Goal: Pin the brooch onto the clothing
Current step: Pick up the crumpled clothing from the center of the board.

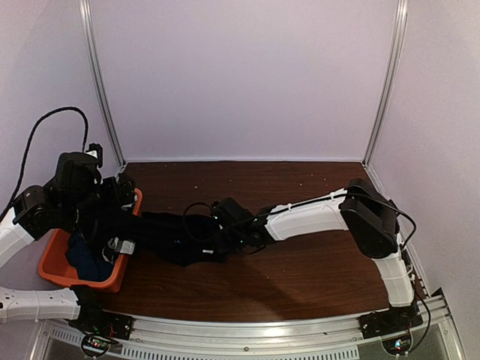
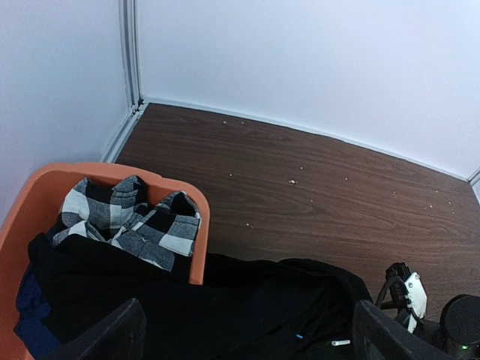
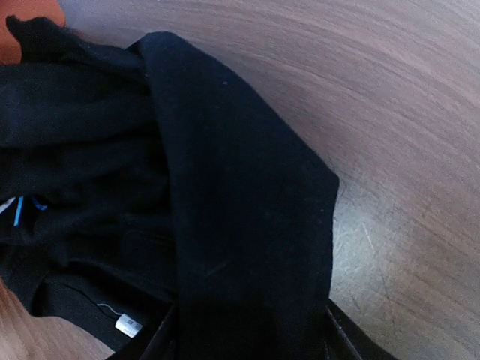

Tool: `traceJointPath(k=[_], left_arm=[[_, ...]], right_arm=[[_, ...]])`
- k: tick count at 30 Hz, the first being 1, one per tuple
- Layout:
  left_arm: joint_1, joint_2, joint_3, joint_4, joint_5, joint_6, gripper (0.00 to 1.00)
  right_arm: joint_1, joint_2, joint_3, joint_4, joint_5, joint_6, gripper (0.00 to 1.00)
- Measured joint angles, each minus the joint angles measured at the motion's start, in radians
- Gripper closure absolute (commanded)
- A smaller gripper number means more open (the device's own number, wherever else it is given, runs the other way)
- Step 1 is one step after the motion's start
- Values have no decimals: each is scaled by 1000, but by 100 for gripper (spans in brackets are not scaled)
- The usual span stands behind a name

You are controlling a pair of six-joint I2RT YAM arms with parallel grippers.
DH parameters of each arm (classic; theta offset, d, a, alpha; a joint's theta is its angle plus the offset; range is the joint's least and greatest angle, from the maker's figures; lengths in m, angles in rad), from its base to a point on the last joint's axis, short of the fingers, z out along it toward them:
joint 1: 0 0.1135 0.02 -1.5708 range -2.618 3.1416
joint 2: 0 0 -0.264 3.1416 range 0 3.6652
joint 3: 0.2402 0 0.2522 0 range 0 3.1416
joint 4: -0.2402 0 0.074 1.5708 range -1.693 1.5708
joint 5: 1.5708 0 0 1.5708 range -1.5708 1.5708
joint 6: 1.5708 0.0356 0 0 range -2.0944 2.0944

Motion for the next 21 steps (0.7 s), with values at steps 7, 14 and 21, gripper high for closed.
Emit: traceJointPath(k=[7, 14, 21], left_arm=[[1, 4, -10, -4, -8, -10, 2], [1, 3, -11, -4, -14, -8, 2], [1, 6, -23, 9, -14, 7, 2]], right_arm=[[0, -73, -24, -24, 46, -54, 100], [3, -545, -80, 41, 104, -182, 100], [13, -945, -50, 175, 235, -335, 100]])
